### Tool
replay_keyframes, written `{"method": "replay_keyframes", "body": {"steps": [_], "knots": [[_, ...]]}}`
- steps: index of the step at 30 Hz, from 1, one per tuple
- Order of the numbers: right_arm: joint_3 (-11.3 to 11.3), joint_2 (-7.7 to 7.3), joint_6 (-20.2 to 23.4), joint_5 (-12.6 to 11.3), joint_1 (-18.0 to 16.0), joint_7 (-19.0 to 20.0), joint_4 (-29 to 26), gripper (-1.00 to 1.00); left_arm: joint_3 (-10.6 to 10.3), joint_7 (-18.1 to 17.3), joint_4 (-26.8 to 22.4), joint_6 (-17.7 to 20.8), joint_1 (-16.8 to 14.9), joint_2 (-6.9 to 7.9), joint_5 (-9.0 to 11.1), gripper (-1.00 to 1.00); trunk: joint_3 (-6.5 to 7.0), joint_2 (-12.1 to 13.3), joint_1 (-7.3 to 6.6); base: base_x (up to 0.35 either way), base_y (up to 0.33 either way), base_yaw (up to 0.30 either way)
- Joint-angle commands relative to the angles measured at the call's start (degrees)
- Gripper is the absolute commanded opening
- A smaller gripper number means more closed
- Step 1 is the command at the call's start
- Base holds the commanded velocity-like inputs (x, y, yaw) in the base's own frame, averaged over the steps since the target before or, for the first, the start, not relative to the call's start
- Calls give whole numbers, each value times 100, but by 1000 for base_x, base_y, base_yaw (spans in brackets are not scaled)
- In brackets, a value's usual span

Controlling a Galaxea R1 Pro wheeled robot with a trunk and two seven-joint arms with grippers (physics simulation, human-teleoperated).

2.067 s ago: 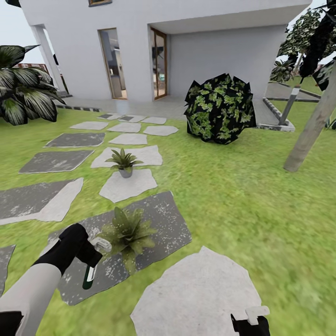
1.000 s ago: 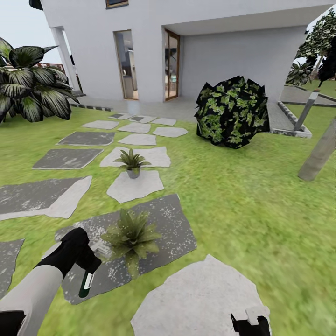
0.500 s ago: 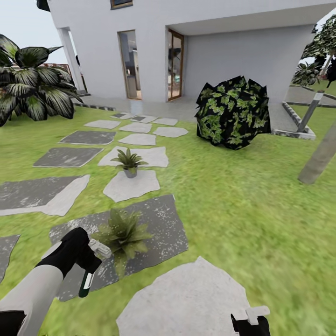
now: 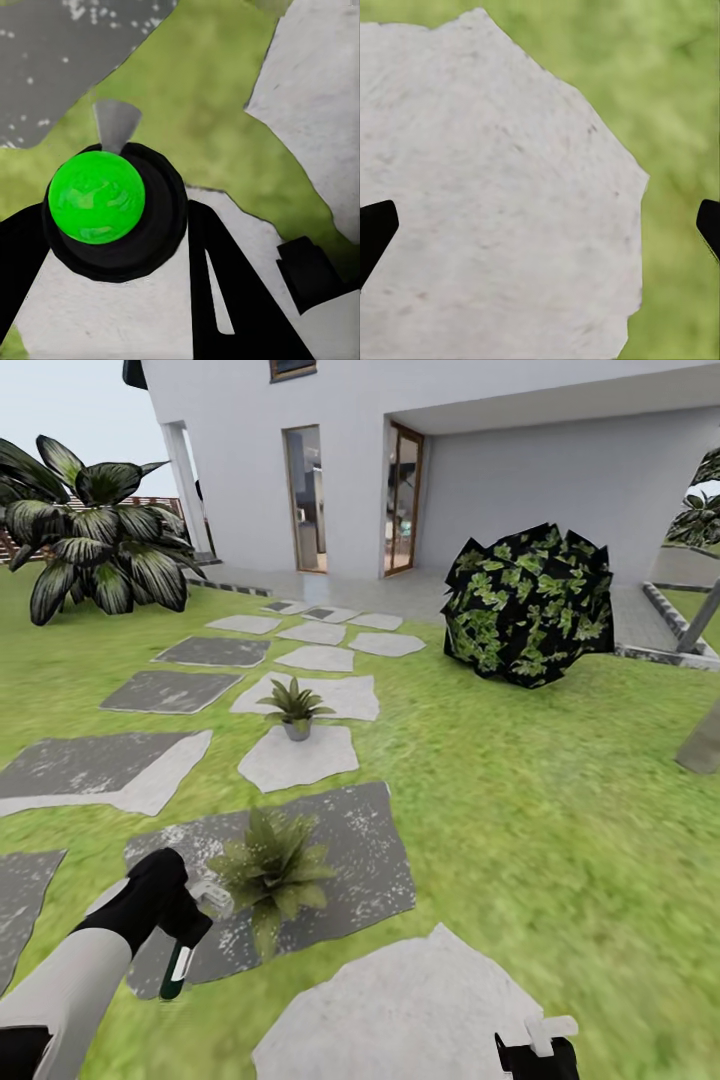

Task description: Pick up the pesticide atomizer in the garden and spray insectifuge to fully cover both potted plants in the garden.

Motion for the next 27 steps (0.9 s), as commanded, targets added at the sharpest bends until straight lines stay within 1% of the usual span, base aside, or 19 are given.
{"method": "replay_keyframes", "body": {"steps": [1, 6, 9, 16, 19, 27], "knots": [[-48, 0, -23, 34, -3, 21, 5, 100, 0, -52, -8, 27, -2, -5, -47, -100, -5, -2, 1, 258, 0, 1], [-48, 0, -23, 34, -2, 21, 6, 100, 4, -52, -7, 27, -2, -36, -59, -100, -5, -2, 1, 286, -12, 9], [-48, -1, -23, 34, -3, 21, 6, 100, 4, -52, -7, 27, -2, -39, -59, -100, -5, -2, 1, 142, -59, 179], [-48, 3, -23, 34, -2, 21, 6, 100, 4, -52, -14, 21, -2, -50, -69, -100, -5, -2, 1, 8, -4, 242], [-48, 0, -23, 34, -4, 21, 6, 100, 4, -52, -16, 23, -2, -62, -80, -100, -5, -2, 1, -36, -95, 40], [-48, 0, -23, 34, -4, 21, 6, 100, 4, -52, -25, 27, -2, -63, -103, -100, -5, -2, 1, -137, -247, 2]]}}
